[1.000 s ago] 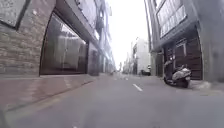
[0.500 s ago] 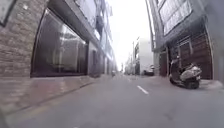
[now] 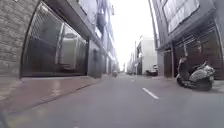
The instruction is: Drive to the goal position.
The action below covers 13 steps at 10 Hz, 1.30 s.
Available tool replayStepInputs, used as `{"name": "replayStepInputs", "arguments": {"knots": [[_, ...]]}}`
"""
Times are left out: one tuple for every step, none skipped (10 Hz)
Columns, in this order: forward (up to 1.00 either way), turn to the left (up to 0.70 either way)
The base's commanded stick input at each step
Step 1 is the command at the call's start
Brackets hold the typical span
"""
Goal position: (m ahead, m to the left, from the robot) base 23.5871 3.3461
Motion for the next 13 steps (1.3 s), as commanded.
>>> {"name": "replayStepInputs", "arguments": {"knots": [[1.00, 0.00], [1.00, 0.00], [1.00, 0.00], [1.00, 0.00], [1.00, 0.16], [1.00, -0.36], [1.00, -0.40], [1.00, -0.40], [1.00, -0.40], [1.00, -0.40], [1.00, -0.40], [1.00, -0.15], [1.00, 0.00]]}}
